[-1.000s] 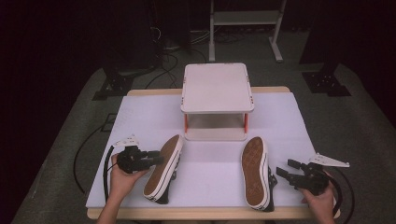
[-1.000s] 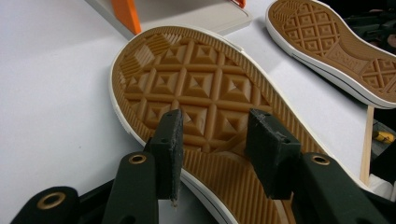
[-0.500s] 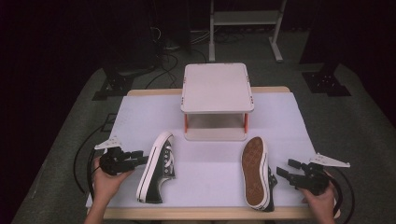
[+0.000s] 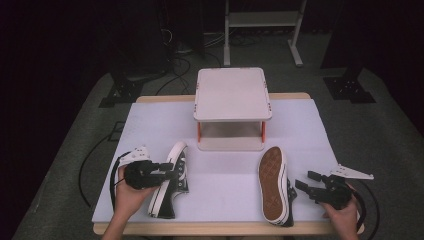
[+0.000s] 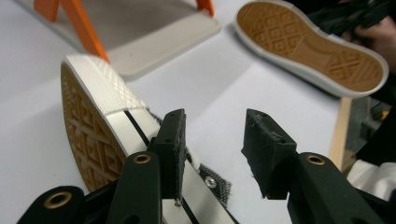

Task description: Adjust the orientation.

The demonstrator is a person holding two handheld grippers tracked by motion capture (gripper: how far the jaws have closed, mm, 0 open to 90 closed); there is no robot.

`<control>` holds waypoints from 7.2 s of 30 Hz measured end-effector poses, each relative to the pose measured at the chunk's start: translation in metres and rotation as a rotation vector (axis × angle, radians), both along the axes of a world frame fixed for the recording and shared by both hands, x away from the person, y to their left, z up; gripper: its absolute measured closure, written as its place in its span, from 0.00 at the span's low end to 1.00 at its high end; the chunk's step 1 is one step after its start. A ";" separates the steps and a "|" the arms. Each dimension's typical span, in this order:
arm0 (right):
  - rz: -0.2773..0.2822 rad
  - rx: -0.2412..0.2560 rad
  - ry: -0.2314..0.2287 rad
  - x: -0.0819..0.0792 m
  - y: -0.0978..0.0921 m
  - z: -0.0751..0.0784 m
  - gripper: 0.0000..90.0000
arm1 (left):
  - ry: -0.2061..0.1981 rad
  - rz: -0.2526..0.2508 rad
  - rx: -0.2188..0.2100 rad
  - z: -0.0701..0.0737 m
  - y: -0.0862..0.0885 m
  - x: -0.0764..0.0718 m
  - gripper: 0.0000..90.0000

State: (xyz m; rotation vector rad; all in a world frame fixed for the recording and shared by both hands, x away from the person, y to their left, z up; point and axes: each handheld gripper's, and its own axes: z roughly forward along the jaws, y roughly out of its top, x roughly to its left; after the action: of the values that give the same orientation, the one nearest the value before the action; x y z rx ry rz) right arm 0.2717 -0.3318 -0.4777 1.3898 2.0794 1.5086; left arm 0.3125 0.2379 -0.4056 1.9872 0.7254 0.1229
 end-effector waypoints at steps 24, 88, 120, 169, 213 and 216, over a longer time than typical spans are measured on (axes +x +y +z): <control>0.005 -0.004 0.003 0.000 0.001 0.000 0.25 | 0.034 0.162 -0.034 -0.001 0.051 0.004 0.67; -0.002 0.009 -0.011 -0.001 -0.001 0.002 0.25 | 0.080 0.423 0.150 -0.015 0.041 0.013 0.64; 0.000 0.004 -0.013 -0.001 -0.002 0.002 0.25 | 0.351 0.271 -0.234 -0.044 0.085 0.033 0.69; -0.002 -0.017 -0.031 -0.005 -0.003 0.005 0.26 | 0.264 0.348 -0.184 -0.017 0.074 0.022 0.92; -0.004 0.001 -0.027 -0.001 -0.004 0.005 0.26 | 0.044 0.212 -0.476 0.121 0.013 0.054 0.93; -0.002 0.000 -0.032 0.000 -0.004 0.004 0.26 | 0.037 0.218 -0.480 0.130 0.007 0.064 0.92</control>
State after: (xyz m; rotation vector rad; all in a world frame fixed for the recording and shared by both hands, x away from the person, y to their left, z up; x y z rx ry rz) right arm 0.2712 -0.3358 -0.4733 1.3583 2.0585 1.5200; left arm 0.3763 0.2450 -0.2752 1.4558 0.9005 0.0355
